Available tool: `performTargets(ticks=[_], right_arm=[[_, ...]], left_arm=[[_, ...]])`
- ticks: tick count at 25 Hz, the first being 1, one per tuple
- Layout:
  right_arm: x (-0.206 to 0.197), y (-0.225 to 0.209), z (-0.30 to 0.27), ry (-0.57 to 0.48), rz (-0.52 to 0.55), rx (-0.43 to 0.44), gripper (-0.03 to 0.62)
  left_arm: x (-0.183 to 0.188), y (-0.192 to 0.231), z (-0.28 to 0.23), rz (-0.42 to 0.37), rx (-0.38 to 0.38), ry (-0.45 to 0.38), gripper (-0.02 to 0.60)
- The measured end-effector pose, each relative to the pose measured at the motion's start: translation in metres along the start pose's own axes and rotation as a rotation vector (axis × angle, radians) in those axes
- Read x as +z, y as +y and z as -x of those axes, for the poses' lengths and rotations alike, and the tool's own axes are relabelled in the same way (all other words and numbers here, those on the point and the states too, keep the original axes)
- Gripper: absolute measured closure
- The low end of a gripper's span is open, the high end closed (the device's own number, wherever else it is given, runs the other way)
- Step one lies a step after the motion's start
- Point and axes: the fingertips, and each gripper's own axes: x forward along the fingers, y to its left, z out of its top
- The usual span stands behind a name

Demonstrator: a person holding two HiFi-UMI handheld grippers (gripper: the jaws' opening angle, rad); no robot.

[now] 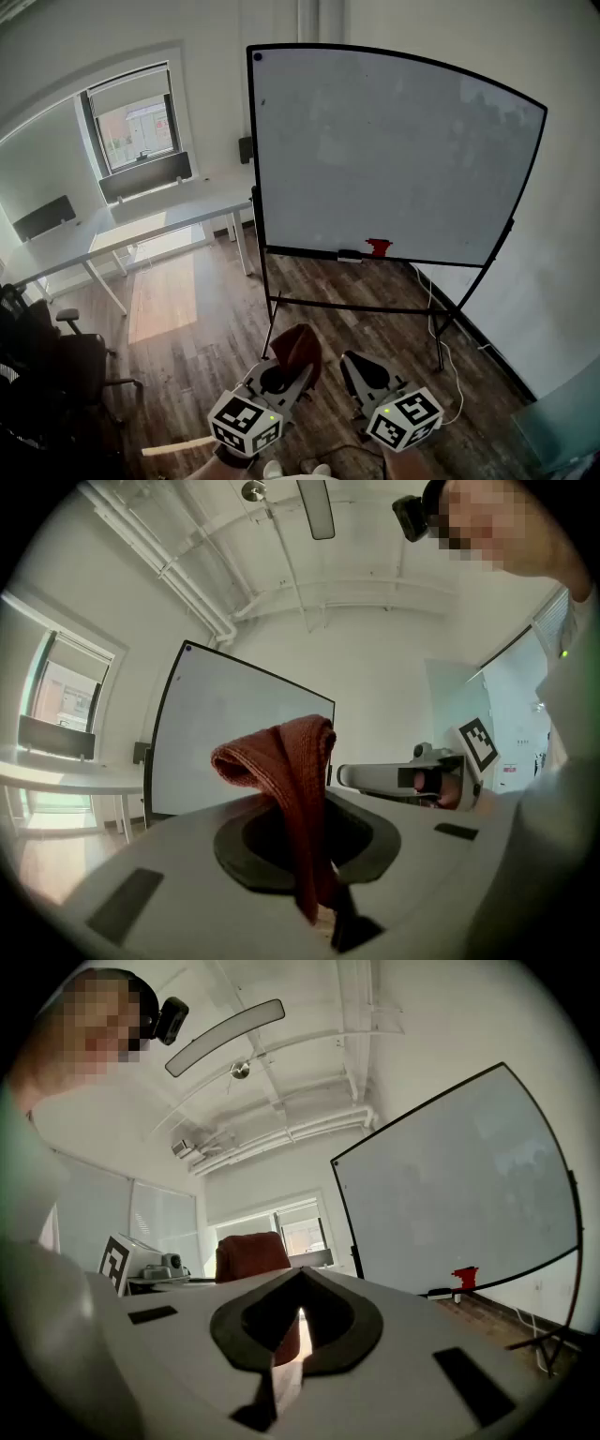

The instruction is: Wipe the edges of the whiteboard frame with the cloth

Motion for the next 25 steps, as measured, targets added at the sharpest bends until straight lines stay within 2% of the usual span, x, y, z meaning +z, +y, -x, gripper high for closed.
performTargets(ticks=[11, 25], right_arm=[[-0.003, 0.002, -0.003, 0.005, -0.046, 0.026, 0.589], [-0.004, -0.003, -0.005, -0.009, -0.056, 0.112, 0.589]], left_arm=[[0.000, 0.004, 0.000, -0.003, 0.005, 0.000, 0.523], [-0.006, 0.016, 0.005, -0.008, 0.119, 0.005, 0.522]])
